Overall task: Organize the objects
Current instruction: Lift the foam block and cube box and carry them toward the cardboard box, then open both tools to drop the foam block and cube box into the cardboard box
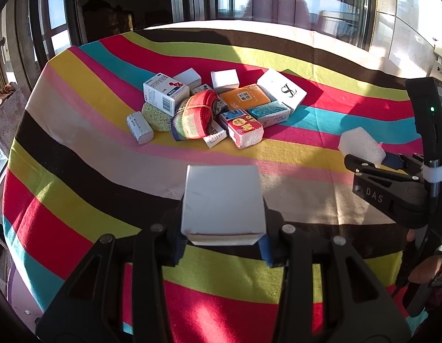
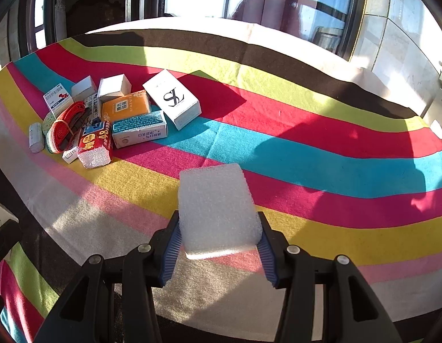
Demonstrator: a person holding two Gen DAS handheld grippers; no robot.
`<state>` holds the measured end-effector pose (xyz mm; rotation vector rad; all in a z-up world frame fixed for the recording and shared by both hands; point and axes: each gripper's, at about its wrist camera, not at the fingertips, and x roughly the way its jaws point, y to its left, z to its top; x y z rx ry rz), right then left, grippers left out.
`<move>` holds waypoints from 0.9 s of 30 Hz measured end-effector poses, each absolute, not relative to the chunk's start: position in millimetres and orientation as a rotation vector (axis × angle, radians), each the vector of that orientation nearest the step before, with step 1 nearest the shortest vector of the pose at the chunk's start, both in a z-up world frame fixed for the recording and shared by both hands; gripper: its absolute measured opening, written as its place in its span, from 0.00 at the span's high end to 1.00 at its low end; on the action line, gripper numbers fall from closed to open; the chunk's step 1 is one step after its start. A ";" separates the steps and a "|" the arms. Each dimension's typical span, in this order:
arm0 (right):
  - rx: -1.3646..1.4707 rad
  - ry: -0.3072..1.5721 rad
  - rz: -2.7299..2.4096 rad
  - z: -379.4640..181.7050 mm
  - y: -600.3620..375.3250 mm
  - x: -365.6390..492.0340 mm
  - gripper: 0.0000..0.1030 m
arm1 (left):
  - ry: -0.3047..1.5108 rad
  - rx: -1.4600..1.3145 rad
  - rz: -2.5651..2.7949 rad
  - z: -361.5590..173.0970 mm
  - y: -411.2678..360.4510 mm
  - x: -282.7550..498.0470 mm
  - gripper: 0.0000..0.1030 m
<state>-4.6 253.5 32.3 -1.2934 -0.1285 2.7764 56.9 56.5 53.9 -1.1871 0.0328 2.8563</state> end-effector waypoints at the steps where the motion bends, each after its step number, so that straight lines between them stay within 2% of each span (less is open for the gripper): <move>1: -1.292 -0.134 2.780 33.5 250.6 -3.0 0.52 | 0.024 -1.186 2.861 54.9 52.5 58.9 0.57; 6: -1.293 -0.149 2.809 42.1 230.5 8.5 0.52 | -0.039 -1.180 2.888 61.3 27.2 72.3 0.57; 15: -1.358 -0.009 3.005 64.1 180.7 48.9 0.52 | -0.184 -1.165 2.924 69.1 -47.2 118.5 0.57; 21: -1.423 0.062 3.127 76.5 148.5 75.0 0.52 | -0.192 -1.169 3.008 75.1 -97.1 154.3 0.57; 27: -1.539 -0.086 3.262 79.9 84.2 110.3 0.52 | -0.260 -1.199 3.131 80.5 -159.6 199.4 0.56</move>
